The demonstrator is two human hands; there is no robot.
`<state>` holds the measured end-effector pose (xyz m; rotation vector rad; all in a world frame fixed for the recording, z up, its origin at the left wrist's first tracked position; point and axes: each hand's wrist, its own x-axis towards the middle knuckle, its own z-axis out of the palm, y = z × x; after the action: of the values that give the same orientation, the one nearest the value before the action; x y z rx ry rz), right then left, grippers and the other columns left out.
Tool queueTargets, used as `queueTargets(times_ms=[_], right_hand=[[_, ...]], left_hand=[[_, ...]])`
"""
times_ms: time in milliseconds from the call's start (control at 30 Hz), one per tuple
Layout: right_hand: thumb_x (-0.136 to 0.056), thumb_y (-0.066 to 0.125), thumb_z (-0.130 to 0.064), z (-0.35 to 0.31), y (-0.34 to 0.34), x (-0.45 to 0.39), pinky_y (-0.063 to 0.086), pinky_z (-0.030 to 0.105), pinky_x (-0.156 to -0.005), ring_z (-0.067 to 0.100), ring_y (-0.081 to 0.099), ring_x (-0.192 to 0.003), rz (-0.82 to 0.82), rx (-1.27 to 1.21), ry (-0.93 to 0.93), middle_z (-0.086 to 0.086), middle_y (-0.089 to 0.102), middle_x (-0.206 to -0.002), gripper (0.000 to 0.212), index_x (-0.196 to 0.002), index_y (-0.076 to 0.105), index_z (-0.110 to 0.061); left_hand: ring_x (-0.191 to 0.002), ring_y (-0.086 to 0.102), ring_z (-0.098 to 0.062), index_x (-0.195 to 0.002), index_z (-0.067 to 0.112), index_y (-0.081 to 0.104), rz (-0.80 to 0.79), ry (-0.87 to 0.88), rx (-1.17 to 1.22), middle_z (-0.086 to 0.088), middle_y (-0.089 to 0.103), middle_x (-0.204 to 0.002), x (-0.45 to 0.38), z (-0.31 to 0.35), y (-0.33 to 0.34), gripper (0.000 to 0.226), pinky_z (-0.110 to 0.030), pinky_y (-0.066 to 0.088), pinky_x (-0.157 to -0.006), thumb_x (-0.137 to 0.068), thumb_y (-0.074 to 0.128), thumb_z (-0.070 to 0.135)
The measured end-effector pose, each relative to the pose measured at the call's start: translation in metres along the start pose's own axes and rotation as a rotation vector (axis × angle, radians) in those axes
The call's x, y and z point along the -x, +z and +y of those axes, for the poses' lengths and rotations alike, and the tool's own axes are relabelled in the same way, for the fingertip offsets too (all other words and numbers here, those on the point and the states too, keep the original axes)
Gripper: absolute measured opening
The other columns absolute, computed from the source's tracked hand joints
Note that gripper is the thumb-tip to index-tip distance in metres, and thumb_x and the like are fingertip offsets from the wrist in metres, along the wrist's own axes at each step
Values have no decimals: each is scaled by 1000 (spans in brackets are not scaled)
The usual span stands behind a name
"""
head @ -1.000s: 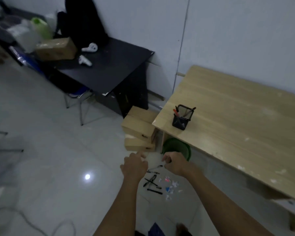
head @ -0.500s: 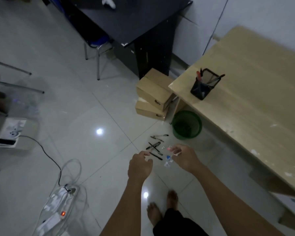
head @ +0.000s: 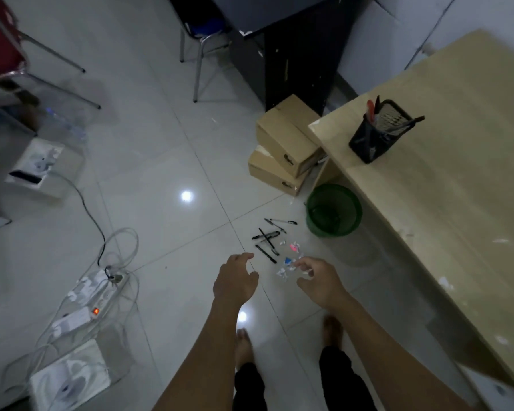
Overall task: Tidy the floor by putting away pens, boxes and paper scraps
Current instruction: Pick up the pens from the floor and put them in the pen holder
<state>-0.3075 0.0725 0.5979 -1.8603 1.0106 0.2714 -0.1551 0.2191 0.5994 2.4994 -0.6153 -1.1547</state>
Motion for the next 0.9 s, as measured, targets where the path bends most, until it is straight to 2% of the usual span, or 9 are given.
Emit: queueTargets(times_ms=[100, 233, 367, 467, 533, 633, 767, 900], right_hand=[[-83, 66, -5, 22, -13, -21, 40, 17, -80, 10, 53, -96, -59, 35, -8, 2, 60, -109, 38, -119, 68, -17], [-84, 67, -7, 65, -7, -60, 38, 17, -81, 8, 51, -94, -69, 68, -6, 0, 60, -110, 38, -120, 66, -18], [-82, 68, -6, 117, 31, -99, 40, 19, -82, 11, 52, -97, -108, 95, 12, 2, 58, -112, 39, -117, 67, -21], [-82, 67, -6, 160, 70, -141, 40, 19, -81, 11, 52, -98, -125, 136, -13, 4, 58, -115, 39, -119, 66, -21], [-83, 67, -6, 184, 94, -176, 41, 19, -80, 13, 53, -97, -127, 154, -31, 6, 58, -116, 40, -120, 65, -20], [-82, 72, -7, 218, 128, -238, 42, 12, -71, 14, 53, -96, -132, 215, -82, 7, 58, -116, 43, -121, 63, -21], [-81, 74, -11, 261, 176, -326, 43, 21, -81, 18, 57, -106, -171, 330, -96, 12, 59, -123, 42, -122, 64, -16], [-83, 73, -16, 283, 222, -397, 48, 25, -85, 24, 62, -110, -202, 438, -92, 13, 64, -124, 44, -125, 63, -9]], left_hand=[[-138, 44, -24, -152, 29, 44, 8, -3, -16, 1, 40, -157, -15, 12, 22, 55, -42, 44, -112, -98, 57, 27], [-142, 40, -25, -157, 30, 36, -29, -25, -41, 2, 33, -162, -57, 3, 71, 62, -43, 43, -112, -99, 56, 31], [-146, 36, -25, -162, 31, 19, -73, -48, -143, 4, 22, -167, -105, -40, 126, 74, -45, 47, -109, -98, 56, 34], [-149, 31, -26, -164, 30, 12, -64, -64, -152, 3, 14, -170, -156, -87, 165, 78, -45, 43, -113, -99, 56, 34], [-151, 29, -27, -164, 27, 13, -59, -56, -140, 0, 13, -171, -194, -118, 189, 77, -45, 39, -117, -100, 56, 34], [-150, 29, -29, -163, 22, 18, -62, -41, -161, -3, 18, -169, -259, -163, 224, 73, -45, 34, -120, -101, 55, 35], [-145, 37, -32, -158, 19, 33, -2, -3, -199, -8, 32, -162, -340, -210, 261, 64, -46, 40, -116, -100, 57, 29], [-136, 45, -27, -150, 23, 47, 131, 132, -222, -4, 45, -154, -408, -231, 285, 52, -42, 48, -107, -99, 57, 20]])
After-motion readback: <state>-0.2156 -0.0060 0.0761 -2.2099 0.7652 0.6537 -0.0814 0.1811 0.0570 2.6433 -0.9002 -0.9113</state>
